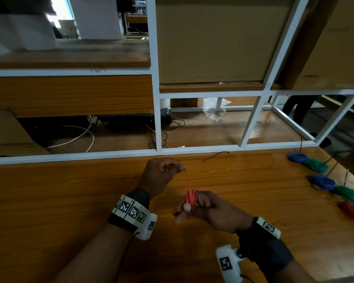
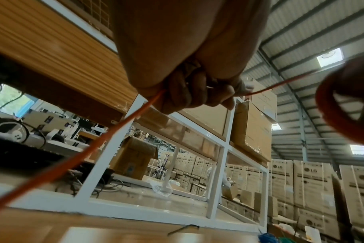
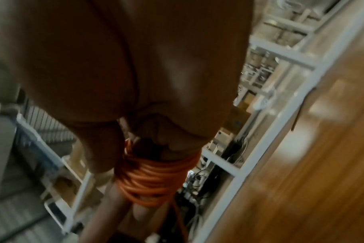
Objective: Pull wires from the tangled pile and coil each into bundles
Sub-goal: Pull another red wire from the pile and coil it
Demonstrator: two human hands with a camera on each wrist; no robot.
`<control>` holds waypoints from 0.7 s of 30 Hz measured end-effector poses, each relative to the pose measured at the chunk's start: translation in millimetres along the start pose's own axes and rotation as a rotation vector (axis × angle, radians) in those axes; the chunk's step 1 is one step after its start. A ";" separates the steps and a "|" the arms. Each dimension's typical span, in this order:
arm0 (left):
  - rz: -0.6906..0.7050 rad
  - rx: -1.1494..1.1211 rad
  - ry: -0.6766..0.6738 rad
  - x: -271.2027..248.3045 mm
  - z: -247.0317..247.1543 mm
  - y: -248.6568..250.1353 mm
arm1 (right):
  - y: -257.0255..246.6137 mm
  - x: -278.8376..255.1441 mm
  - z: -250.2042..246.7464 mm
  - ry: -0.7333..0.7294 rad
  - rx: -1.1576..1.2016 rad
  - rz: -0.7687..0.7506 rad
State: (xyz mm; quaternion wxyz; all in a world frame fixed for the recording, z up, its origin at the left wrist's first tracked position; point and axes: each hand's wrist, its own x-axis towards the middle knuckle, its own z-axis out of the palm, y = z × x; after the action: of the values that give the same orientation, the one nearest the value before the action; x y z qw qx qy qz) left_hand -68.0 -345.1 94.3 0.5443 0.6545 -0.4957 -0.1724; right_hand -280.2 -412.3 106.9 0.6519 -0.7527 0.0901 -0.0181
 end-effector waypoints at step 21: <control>0.040 -0.074 -0.172 -67.0 28.3 2.2 | -34.8 4.3 -37.3 0.956 0.127 -0.452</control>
State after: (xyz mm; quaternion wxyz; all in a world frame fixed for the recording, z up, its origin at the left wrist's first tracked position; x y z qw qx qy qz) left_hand -120.8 -304.2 65.3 0.5268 0.6065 -0.5471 -0.2353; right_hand -277.5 -444.8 146.3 0.5624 -0.6202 0.2114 -0.5043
